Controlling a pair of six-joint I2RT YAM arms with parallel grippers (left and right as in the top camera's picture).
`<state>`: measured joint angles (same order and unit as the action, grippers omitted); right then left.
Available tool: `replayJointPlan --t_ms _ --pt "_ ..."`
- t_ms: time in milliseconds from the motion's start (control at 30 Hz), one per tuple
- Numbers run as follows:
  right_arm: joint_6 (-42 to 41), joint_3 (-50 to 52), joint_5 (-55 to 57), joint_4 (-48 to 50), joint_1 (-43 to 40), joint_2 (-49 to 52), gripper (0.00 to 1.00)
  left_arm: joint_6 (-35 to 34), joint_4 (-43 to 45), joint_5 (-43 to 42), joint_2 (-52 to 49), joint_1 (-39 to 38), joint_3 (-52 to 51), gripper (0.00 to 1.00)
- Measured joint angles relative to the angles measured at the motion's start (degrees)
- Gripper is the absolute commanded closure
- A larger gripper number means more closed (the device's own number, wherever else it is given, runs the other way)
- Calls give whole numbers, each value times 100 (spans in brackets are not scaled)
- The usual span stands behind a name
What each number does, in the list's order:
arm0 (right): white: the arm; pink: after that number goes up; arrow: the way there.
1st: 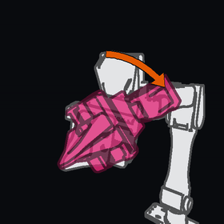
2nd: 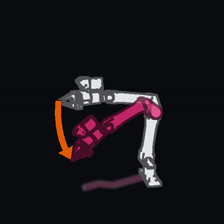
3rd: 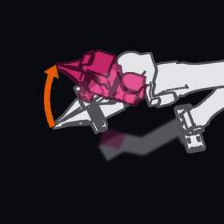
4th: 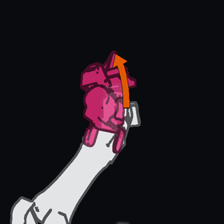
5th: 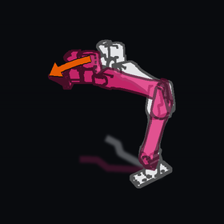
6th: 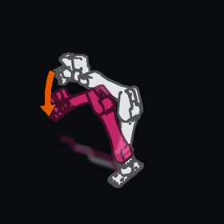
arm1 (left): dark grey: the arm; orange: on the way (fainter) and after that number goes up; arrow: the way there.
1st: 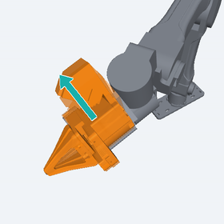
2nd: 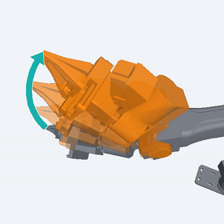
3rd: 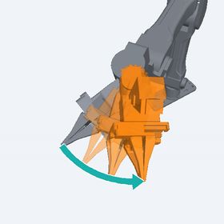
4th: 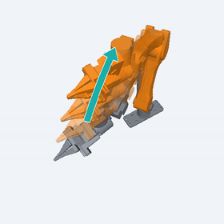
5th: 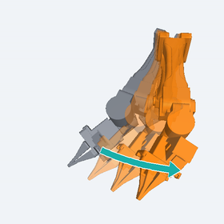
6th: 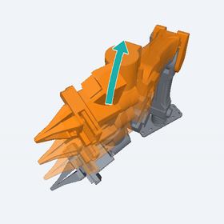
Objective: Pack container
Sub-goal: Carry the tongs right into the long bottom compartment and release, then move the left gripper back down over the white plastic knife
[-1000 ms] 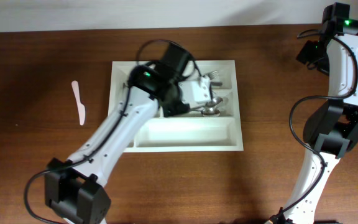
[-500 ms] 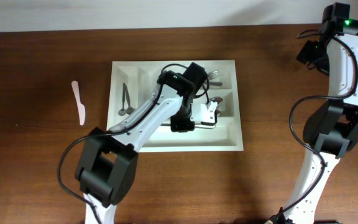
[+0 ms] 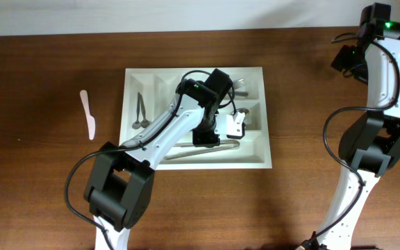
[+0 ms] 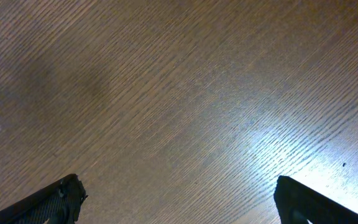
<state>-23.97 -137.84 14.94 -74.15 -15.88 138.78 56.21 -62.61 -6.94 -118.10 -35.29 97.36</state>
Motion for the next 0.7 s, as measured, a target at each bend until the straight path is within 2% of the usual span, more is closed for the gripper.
replayJointPlan --t_ms 100,200,267,300,433,467,567,700 --pt "0 0 0 0 0 0 1 -94 157 4 0 7 0 53" --pt "-2 0 0 0 0 0 1 -511 343 118 -2 66 37 53" --pt "-4 0 0 0 0 0 1 -1165 540 365 -66 275 369 52" --pt "-2 0 -2 -2 0 0 1 -1456 581 448 -74 398 507 48" --pt "2 0 0 -2 0 0 1 -3289 844 820 -74 1460 1226 31" --pt "0 0 0 -2 0 0 2 -3598 863 879 -74 1709 1279 24" --pt "0 0 -2 -2 0 0 1 -4522 815 935 -76 2597 1300 24" --pt "0 0 0 -2 0 0 1 -4999 741 898 -76 3427 1300 20"
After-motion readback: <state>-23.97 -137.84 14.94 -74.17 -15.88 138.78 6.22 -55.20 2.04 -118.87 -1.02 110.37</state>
